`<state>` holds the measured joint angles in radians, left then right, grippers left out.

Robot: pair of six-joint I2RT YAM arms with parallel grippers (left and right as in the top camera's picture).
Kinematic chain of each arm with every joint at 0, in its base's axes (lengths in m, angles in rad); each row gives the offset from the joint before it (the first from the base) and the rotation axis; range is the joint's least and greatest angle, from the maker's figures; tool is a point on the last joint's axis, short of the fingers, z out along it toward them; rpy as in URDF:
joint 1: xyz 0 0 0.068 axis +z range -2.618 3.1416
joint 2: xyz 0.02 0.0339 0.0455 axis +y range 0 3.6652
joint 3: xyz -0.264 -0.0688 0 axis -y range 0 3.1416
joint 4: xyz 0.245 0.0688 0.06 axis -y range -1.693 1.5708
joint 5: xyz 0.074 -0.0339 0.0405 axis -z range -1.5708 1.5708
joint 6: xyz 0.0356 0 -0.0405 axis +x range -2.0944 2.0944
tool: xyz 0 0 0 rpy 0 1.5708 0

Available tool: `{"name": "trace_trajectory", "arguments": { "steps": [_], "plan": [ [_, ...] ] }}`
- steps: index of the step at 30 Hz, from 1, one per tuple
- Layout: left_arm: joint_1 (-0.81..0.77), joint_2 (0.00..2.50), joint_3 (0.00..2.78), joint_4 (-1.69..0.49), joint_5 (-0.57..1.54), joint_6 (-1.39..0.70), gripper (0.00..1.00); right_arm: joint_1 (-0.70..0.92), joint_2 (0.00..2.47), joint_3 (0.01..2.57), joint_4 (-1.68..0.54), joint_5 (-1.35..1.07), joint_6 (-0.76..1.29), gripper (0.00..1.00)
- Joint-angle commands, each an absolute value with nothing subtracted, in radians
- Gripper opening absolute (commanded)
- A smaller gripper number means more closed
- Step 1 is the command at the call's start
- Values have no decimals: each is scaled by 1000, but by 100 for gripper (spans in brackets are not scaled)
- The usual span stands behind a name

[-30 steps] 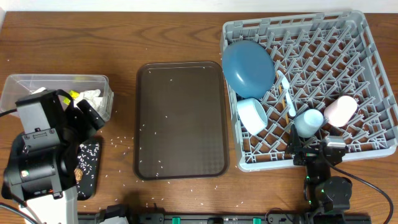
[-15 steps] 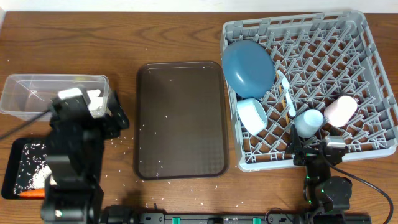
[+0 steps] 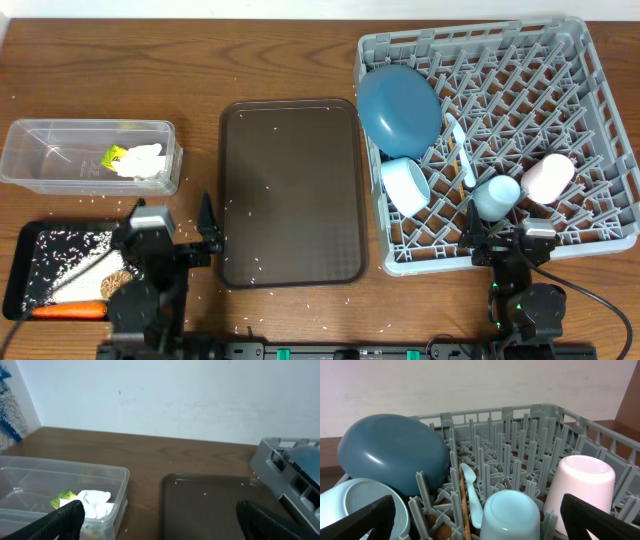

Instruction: Sort waste into correct bins and load items into the dishwasher rack

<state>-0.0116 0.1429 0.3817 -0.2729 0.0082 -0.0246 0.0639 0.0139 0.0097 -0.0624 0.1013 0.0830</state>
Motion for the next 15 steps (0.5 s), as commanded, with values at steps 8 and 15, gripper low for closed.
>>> {"name": "trace_trajectory", "arguments": {
  "steps": [8, 15],
  "plan": [
    [-19, 1, 145, -162, 41, -12, 98, 44, 7, 6, -64, 97, 73, 99],
    [-19, 2, 4, -54, 54, -20, 98, 44, 7, 6, -64, 97, 73, 99]
  ]
}}
